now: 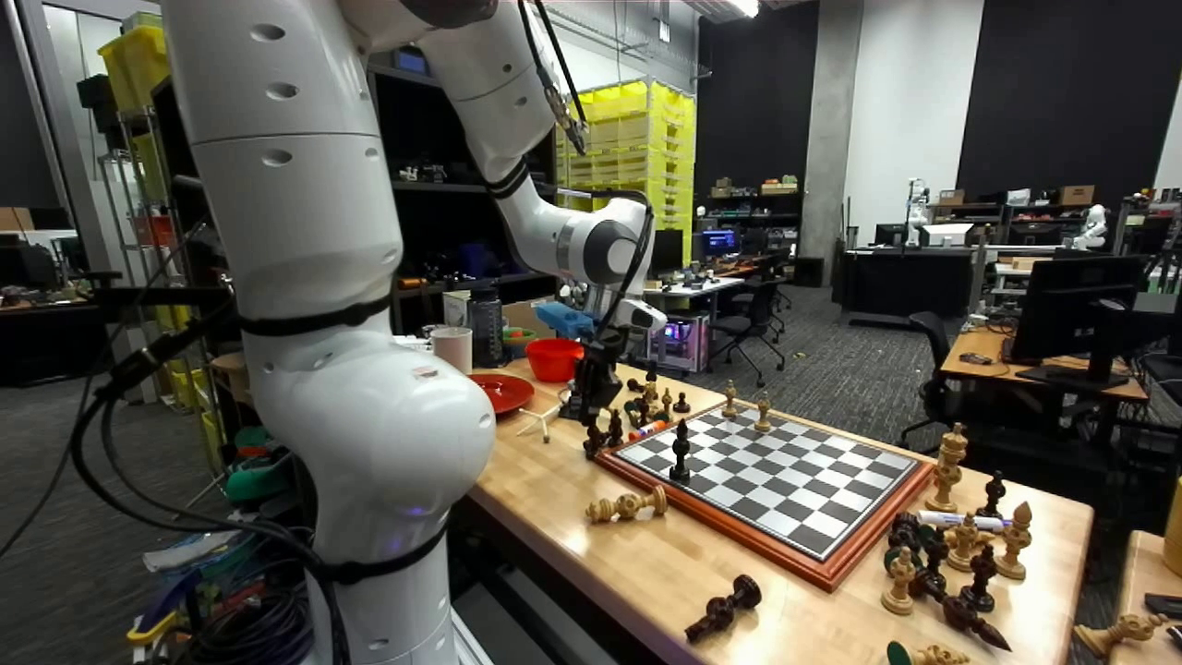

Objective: Put a chess piece on the chess board

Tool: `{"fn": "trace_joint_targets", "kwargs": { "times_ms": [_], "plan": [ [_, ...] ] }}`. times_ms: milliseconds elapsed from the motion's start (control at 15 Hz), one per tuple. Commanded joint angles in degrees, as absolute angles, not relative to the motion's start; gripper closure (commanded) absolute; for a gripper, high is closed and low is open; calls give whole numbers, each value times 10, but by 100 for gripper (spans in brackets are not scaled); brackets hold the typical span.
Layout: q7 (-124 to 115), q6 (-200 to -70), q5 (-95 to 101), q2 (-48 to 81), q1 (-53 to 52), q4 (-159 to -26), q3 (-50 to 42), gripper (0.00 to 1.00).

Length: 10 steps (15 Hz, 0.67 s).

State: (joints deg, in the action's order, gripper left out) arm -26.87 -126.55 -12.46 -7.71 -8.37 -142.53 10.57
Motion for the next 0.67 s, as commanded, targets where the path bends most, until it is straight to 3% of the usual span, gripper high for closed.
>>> {"fn": "trace_joint_targets", "kwargs": {
  "times_ms": [0,400,467,600],
  "plan": [
    [-267,-1265,-122,-79,-82,-1426,104,100],
    [-269,-1255,-120,-93,-82,-1427,105,100],
    [-269,-1255,-119,-93,-82,-1426,105,74],
    [-269,-1256,-119,-91,-83,-1425,106,70]
  ]
}}
